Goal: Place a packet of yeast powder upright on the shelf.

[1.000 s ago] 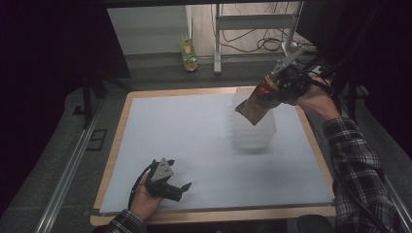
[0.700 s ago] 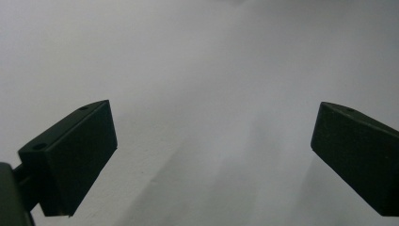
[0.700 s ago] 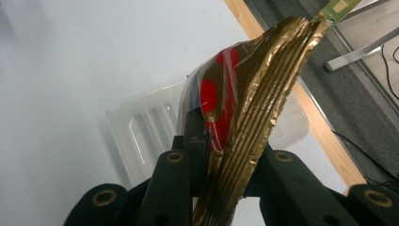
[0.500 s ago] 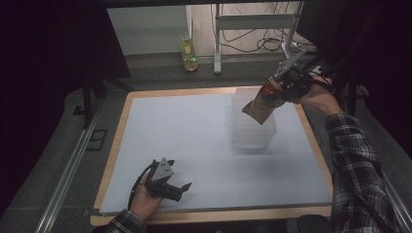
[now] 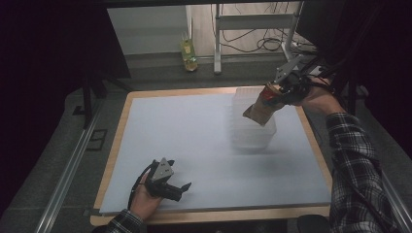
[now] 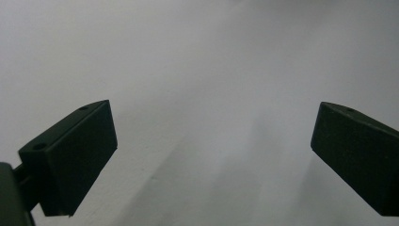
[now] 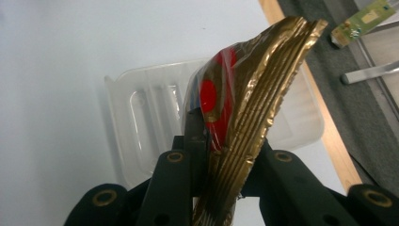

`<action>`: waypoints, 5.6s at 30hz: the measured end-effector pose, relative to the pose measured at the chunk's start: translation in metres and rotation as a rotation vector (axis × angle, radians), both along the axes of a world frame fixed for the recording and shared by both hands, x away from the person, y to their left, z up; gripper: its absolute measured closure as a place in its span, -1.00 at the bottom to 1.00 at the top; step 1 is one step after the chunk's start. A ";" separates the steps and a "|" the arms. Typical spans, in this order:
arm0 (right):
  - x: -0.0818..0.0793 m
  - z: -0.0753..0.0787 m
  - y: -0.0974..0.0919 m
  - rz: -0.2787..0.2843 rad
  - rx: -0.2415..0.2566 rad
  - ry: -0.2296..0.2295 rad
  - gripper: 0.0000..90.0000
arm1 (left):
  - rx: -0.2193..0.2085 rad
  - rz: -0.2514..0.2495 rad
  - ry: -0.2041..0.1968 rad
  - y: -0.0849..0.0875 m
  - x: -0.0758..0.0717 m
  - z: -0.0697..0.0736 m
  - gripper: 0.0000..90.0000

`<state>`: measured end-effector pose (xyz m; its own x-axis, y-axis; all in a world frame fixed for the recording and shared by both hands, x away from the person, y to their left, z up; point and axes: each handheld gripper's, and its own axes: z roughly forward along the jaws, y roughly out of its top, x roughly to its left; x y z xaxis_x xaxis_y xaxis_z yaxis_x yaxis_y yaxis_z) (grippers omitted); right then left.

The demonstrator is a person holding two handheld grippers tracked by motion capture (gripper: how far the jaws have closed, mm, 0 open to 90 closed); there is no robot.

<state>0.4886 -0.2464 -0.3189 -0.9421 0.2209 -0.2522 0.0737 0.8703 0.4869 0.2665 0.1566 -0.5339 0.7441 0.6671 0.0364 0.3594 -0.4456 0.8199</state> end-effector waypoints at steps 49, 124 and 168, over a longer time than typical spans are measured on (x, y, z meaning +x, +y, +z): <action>0.013 -0.045 0.027 -0.099 0.023 0.057 0.03 | -0.009 0.003 -0.014 0.000 0.000 0.001 -0.97; -0.060 -0.028 0.004 -0.231 0.310 0.035 -0.87 | -0.114 0.036 -0.003 0.013 0.001 0.006 -1.00; -0.118 -0.053 -0.026 -0.281 0.401 0.051 -1.00 | -0.119 0.042 -0.013 0.014 0.000 0.007 -1.00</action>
<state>0.3709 -0.2719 -0.3717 -0.8413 0.5382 -0.0506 0.3107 0.5580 0.7695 0.2665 0.1707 -0.5268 0.7156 0.6976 -0.0354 0.3642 -0.3294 0.8711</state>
